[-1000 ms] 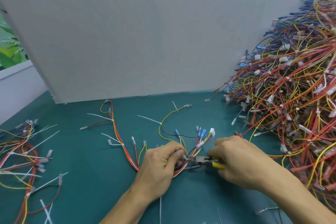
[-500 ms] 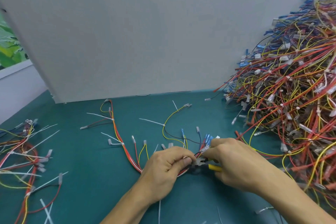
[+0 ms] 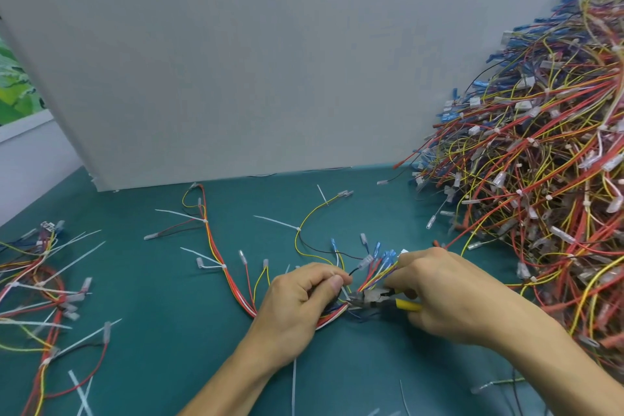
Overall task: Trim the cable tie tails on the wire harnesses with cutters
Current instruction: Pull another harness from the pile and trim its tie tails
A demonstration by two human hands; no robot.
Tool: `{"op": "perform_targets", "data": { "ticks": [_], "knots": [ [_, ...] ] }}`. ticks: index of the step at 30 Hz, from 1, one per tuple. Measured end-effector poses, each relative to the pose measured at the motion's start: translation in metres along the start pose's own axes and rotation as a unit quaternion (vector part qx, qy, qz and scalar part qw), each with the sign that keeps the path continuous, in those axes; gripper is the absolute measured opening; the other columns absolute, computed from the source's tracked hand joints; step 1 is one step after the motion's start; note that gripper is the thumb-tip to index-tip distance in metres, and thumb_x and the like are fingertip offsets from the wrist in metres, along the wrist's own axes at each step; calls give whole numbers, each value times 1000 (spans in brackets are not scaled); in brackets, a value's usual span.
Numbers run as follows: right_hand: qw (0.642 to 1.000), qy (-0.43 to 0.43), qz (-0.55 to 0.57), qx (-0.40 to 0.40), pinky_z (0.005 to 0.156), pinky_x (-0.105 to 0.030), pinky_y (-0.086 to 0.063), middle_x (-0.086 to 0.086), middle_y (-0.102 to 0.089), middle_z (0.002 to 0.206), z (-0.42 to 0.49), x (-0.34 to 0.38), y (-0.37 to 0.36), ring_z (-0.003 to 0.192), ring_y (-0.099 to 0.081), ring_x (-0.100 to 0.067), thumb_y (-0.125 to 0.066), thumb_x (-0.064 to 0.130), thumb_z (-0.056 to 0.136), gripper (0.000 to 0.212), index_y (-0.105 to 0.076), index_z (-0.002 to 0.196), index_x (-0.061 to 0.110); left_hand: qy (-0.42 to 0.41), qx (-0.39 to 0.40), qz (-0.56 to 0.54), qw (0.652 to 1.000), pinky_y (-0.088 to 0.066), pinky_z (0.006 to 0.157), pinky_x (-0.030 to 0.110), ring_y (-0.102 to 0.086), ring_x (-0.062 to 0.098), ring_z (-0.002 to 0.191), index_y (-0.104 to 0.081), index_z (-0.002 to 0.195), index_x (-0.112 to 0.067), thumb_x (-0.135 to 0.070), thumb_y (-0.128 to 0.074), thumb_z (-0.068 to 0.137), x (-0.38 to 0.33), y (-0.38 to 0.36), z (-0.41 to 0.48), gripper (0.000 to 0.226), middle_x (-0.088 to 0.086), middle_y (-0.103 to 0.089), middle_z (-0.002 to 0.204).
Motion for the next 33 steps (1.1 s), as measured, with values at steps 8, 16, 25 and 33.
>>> {"op": "perform_targets", "data": {
  "ticks": [8,16,25,33],
  "knots": [
    [1000,2,-29,-2,75,-34,-49,7,-54,97,2,0,-1,92,-54,-21,-50,27,80,31,-61,109,26,7,1,-13,1000,-45,71,19,-56,3,73,-73,87,-24,-14,-57,95,2,0,-1,21,-11,-68,85],
    [999,10,-31,-2,74,-33,-48,7,-55,97,2,1,-2,93,-53,-21,-50,25,81,24,-60,102,24,9,4,-18,1000,-44,69,19,-55,5,70,-73,87,-24,-13,-57,95,2,-1,0,21,-9,-67,83],
    [999,19,-27,-9,71,-32,-45,9,-46,89,4,0,-6,92,-53,-21,-51,24,81,24,-60,103,27,8,6,-23,1000,-46,71,28,-58,18,76,-73,87,-27,-28,-55,89,2,-2,0,18,-1,-67,84],
    [999,18,-32,19,69,-36,-46,1,-55,86,3,0,-13,84,-52,-26,-49,23,77,8,-41,76,21,4,5,-11,1000,-47,75,27,-59,9,75,-73,87,-27,-16,-57,94,1,0,0,20,-5,-68,86]
  ]
}}
Point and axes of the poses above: each hand's wrist, its own z-axis towards the middle knuckle, its own y-axis out of the back of the hand, x = y × z, the point moved 7 cm from there along z, towards the middle knuckle
